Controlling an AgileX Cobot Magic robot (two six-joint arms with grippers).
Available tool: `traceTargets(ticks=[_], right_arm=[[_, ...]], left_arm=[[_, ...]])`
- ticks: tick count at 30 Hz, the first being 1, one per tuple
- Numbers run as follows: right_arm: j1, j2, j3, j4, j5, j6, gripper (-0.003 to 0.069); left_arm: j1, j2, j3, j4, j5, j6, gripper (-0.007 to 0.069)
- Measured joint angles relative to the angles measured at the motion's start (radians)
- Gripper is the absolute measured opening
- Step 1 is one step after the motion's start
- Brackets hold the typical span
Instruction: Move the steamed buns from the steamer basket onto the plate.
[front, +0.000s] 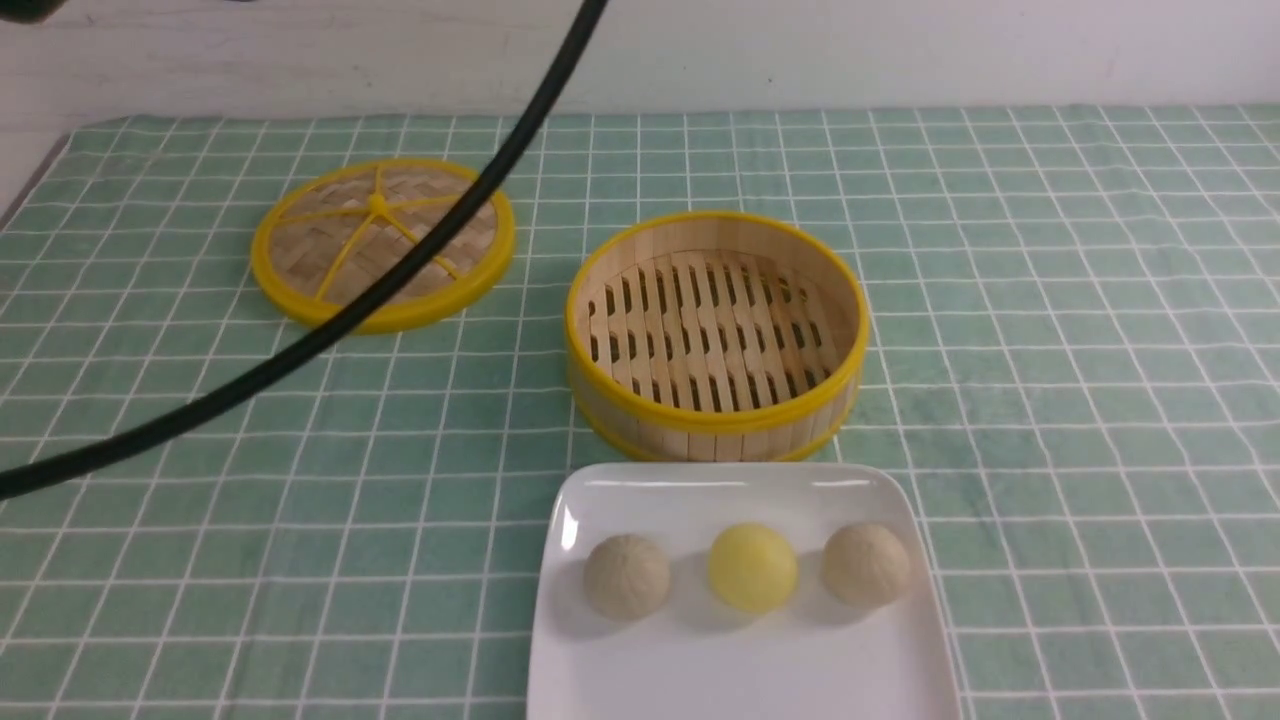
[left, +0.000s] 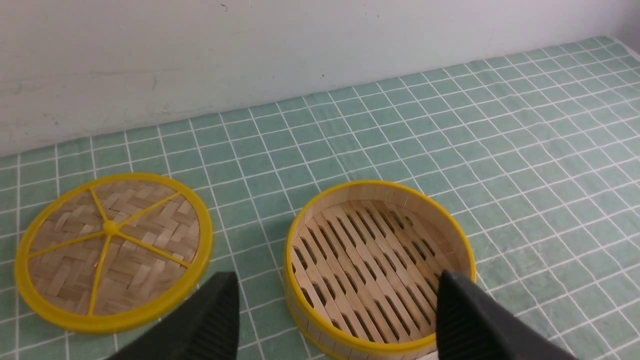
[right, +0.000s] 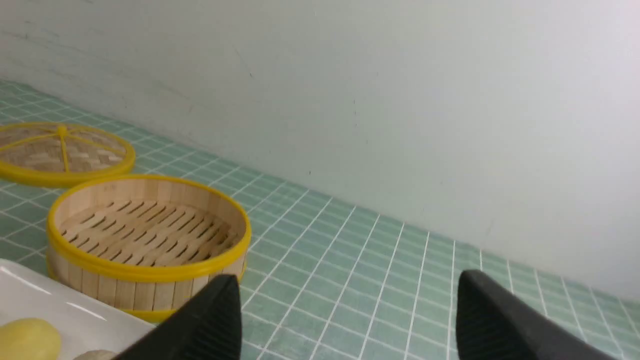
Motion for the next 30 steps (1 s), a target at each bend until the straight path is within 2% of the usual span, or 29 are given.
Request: traceTargets(ticks=[2,6,7,9,14,21,25,30], right_arm=[[0.0,0.0,0.011,-0.023,0.009,0.053,0.0558],[0.0,0.0,0.023,-0.162,0.058,0.255,0.0558],[0.0,0.0,0.023,-0.172,0.058,0.255,0.0558],[0.0,0.0,0.023,-0.211,0.124,0.352,0.0558],[0.0,0.0,0.024,-0.215,0.21,0.492,0.0545],[0.0,0.0,0.024,-0.121,0.198,0.405,0.0401],[0.0,0.0,0.024,-0.036,0.199,0.31,0.0258],[0.0,0.0,0.024,0.003,0.216,0.222,0.018]], left_arm=[[0.0,0.0,0.0,0.0,0.006,0.0,0.0526],[0.0,0.0,0.0,-0.003,0.019,0.0,0.0526],[0.0,0.0,0.0,-0.003,0.019,0.0,0.0526],[0.0,0.0,0.0,-0.009,0.019,0.0,0.0526],[0.0,0.0,0.0,-0.014,0.019,0.0,0.0526],[0.0,0.0,0.0,-0.014,0.019,0.0,0.0526],[0.0,0.0,0.0,-0.014,0.019,0.0,0.0526],[0.0,0.0,0.0,-0.015,0.019,0.0,0.0526]])
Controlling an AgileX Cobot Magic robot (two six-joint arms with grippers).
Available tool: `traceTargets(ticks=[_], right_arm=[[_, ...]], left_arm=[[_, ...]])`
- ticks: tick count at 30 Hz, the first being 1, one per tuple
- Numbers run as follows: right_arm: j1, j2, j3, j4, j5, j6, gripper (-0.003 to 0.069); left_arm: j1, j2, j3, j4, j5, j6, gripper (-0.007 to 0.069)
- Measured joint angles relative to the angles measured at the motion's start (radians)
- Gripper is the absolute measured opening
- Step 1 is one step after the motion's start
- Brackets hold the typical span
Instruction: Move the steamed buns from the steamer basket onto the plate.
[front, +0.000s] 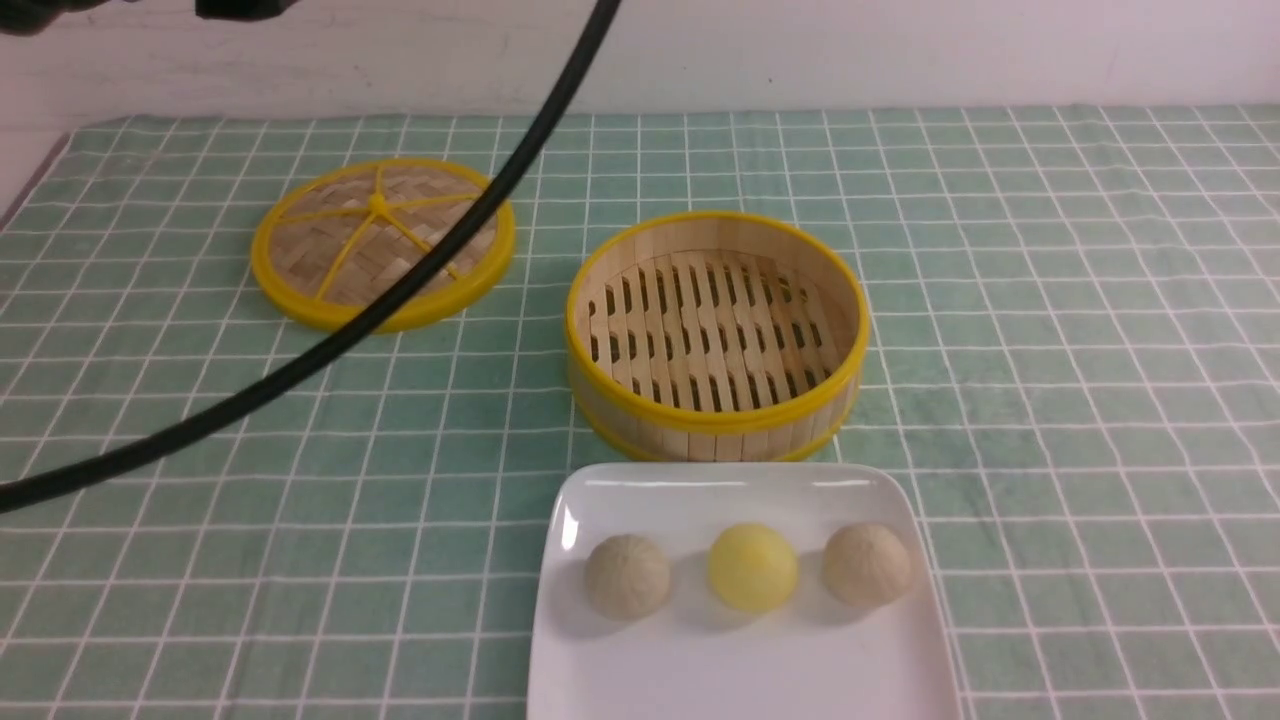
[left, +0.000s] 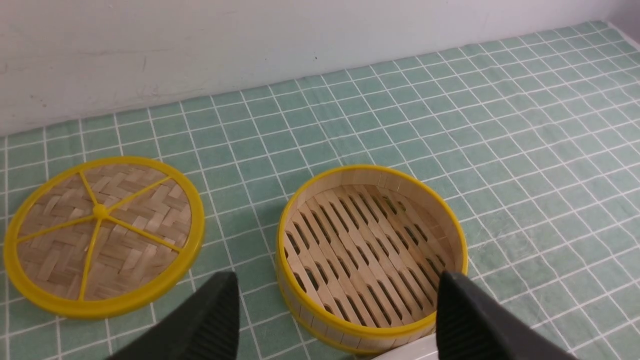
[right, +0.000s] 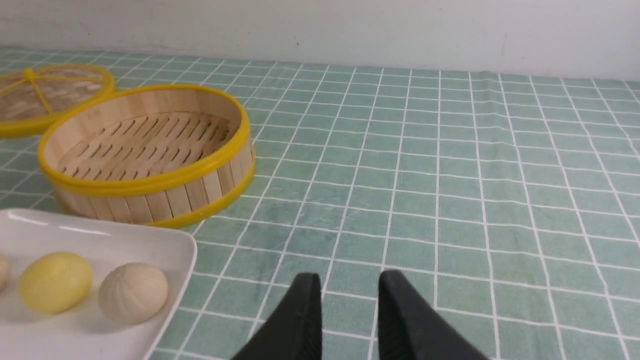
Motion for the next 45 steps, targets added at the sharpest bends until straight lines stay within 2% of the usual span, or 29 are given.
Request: traceTargets(ticks=[3,15,23,29,32,34,35,37,39,40,41,45], right_arm=[[0.0,0.0,0.0,-0.001,0.019,-0.035,0.0175],[0.0,0.0,0.001,-0.001,0.02,-0.049,0.0181],[0.0,0.0,0.001,-0.002,0.02,-0.05,0.0194],[0.0,0.0,0.001,-0.002,0.021,-0.05,0.0202],[0.0,0.0,0.001,-0.002,0.021,-0.05,0.0202],[0.0,0.0,0.001,-0.002,0.021,-0.05,0.0203],[0.0,0.0,0.001,-0.002,0.021,-0.05,0.0203],[0.0,0.0,0.001,-0.002,0.021,-0.05,0.0203],[0.0,0.0,0.001,-0.002,0.021,-0.05,0.0203],[0.0,0.0,0.001,-0.002,0.021,-0.05,0.0203],[0.0,0.0,0.001,-0.004,0.021,-0.05,0.0203],[0.0,0.0,0.001,-0.005,0.021,-0.05,0.0205]], left_arm=[[0.0,0.0,0.0,0.0,0.0,0.0,0.0526],[0.0,0.0,0.0,0.0,-0.012,0.0,0.0526],[0.0,0.015,0.0,-0.069,-0.088,0.0,0.0526],[0.0,0.057,0.0,-0.067,-0.086,0.0,0.0526],[0.0,0.081,0.0,-0.012,-0.076,0.019,0.0526],[0.0,0.1,0.0,0.071,-0.056,0.039,0.0526],[0.0,0.12,0.0,0.153,-0.035,0.039,0.0526],[0.0,0.144,0.012,0.253,-0.029,-0.014,0.0526],[0.01,0.16,0.061,0.39,-0.038,-0.163,0.0526],[0.01,0.16,0.068,0.39,-0.04,-0.179,0.0526],[0.024,0.144,0.151,0.492,-0.062,-0.322,0.0526],[0.081,0.011,0.43,0.6,-0.191,-0.508,0.0526]])
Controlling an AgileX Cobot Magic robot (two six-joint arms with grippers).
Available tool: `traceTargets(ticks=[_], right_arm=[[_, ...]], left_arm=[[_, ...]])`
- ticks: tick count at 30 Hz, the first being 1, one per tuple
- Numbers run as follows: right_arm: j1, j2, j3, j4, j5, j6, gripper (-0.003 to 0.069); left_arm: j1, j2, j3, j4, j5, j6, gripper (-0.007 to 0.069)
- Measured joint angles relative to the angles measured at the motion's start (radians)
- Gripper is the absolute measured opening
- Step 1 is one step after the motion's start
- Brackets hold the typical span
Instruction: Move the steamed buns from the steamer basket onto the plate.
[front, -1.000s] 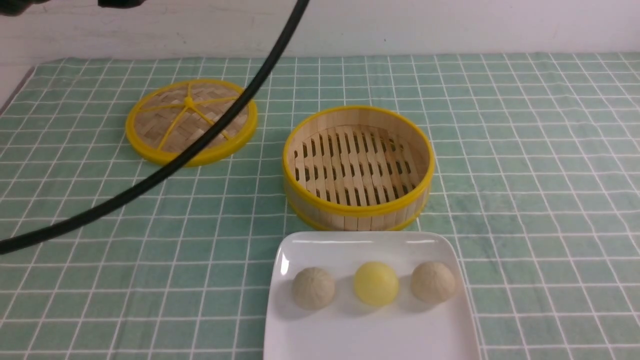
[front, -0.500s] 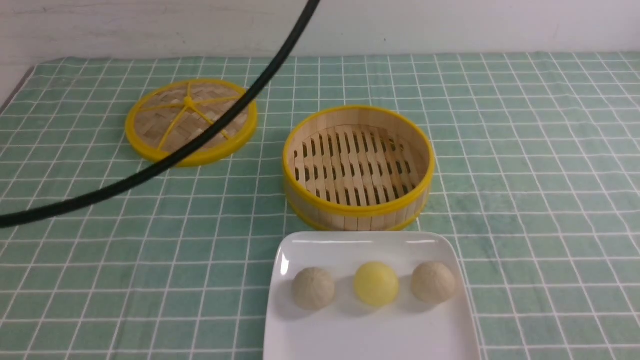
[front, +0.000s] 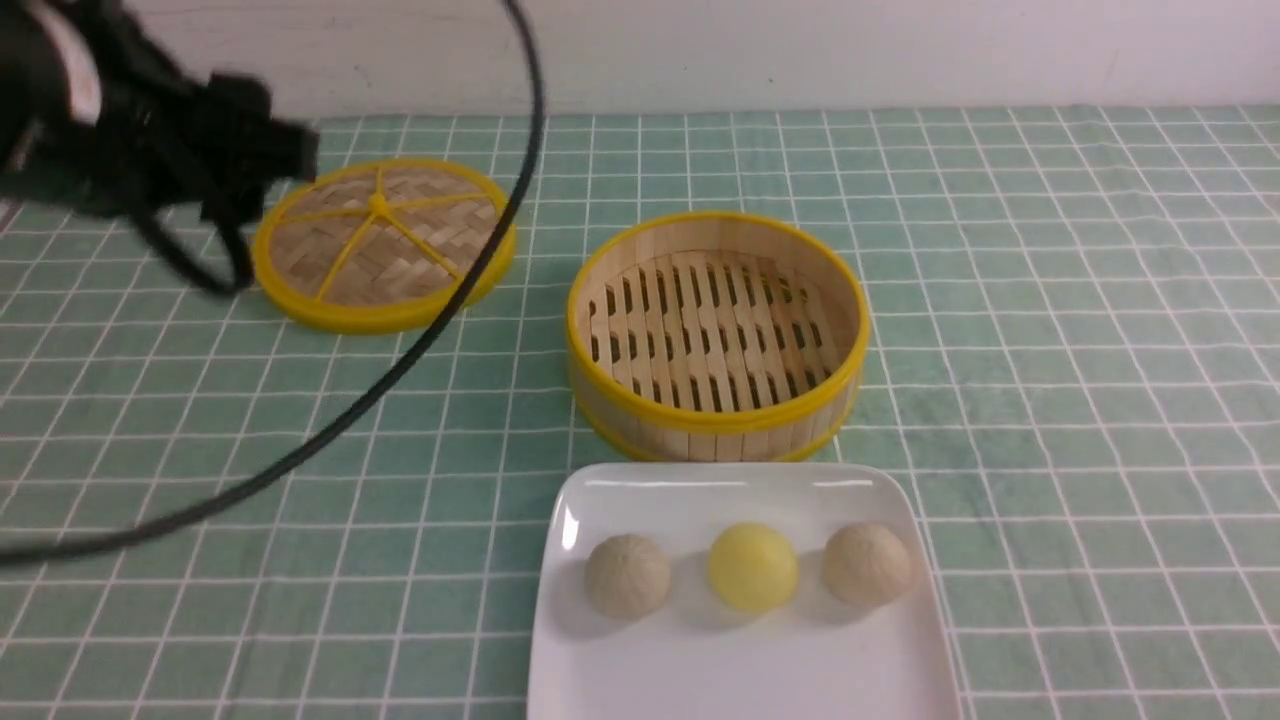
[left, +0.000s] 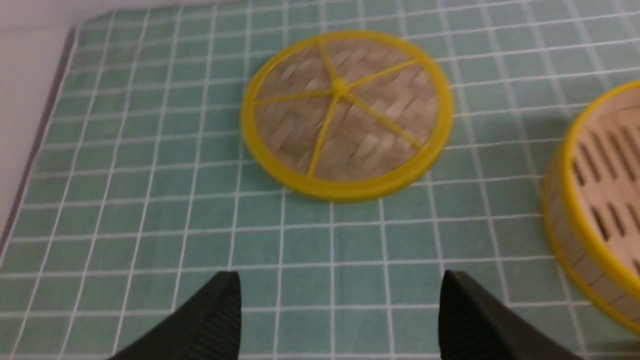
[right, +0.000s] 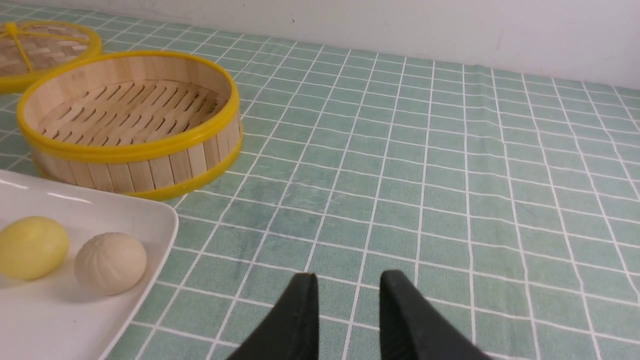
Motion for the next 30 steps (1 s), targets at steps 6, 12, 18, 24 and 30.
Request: traceTargets(ticks=[6,12,18,24,30], right_arm=[[0.0,-0.001,0.0,-0.001,0.0,0.0,0.0212],[0.0,-0.001,0.0,-0.003,0.0,0.0,0.0221],[0.0,-0.001,0.0,-0.003,0.0,0.0,0.0226],[0.0,-0.001,0.0,-0.003,0.0,0.0,0.0233],[0.0,-0.001,0.0,-0.003,0.0,0.0,0.0236]], left_arm=[[0.204,-0.297,0.529,0.036,-0.423,-0.048,0.0526],[0.448,-0.556,0.988,0.098,-0.78,-0.044,0.0526],[0.503,-0.788,1.072,0.094,-0.686,-0.073,0.0526],[0.503,-1.017,1.074,0.082,-0.457,-0.113,0.0526],[0.503,-1.116,1.074,0.039,-0.321,-0.121,0.0526]])
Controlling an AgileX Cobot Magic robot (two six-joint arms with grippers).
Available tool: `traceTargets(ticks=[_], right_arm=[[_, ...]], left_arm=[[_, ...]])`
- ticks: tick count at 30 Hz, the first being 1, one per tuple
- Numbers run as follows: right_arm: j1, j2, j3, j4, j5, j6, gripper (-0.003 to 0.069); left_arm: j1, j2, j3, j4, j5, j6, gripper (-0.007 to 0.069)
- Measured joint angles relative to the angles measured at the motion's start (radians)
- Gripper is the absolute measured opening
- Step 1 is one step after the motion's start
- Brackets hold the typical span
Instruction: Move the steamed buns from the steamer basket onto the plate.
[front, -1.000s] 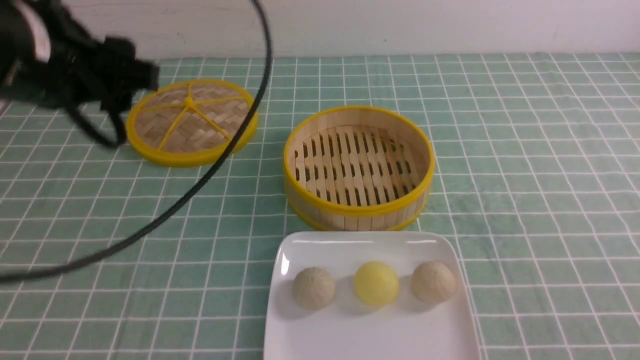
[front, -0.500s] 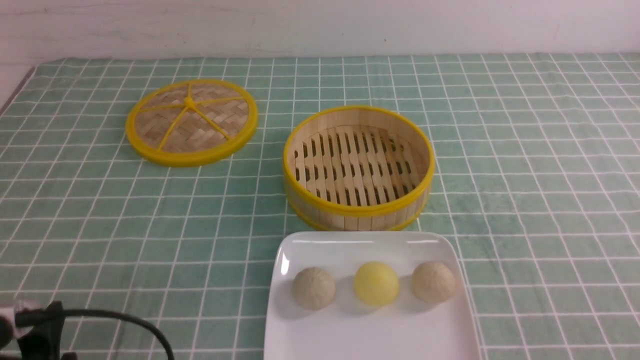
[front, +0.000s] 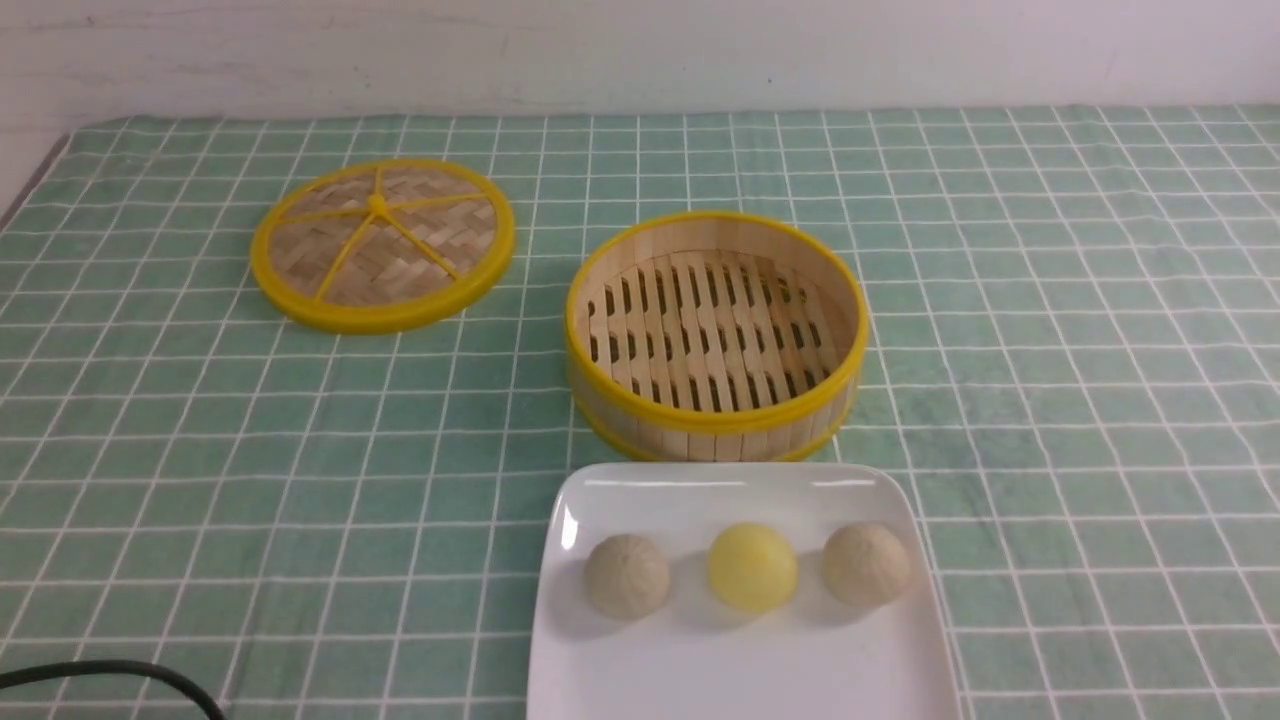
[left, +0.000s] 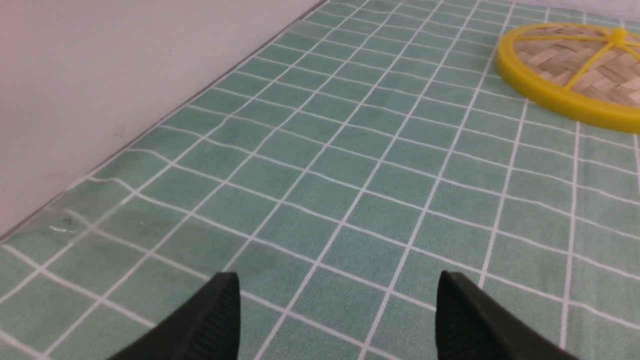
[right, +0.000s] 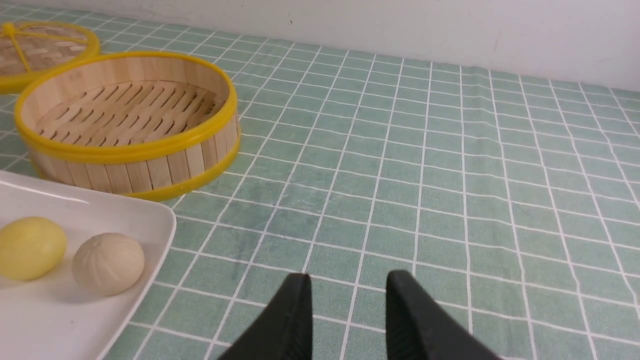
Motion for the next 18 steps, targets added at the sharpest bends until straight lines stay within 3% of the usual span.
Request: traceTargets(ticks=[12,15,18], right_arm=[[0.0,0.0,0.0,-0.003,0.0,0.0,0.0237],[0.0,0.0,0.0,-0.003,0.0,0.0,0.0237],[0.0,0.0,0.0,-0.003,0.0,0.0,0.0237]], left_arm=[[-0.004,-0.05,0.0,-0.04,0.082,0.002,0.0526],[-0.004,-0.05,0.001,-0.057,0.035,-0.018,0.0526],[-0.004,-0.05,0.002,-0.049,-0.113,-0.018,0.0526]])
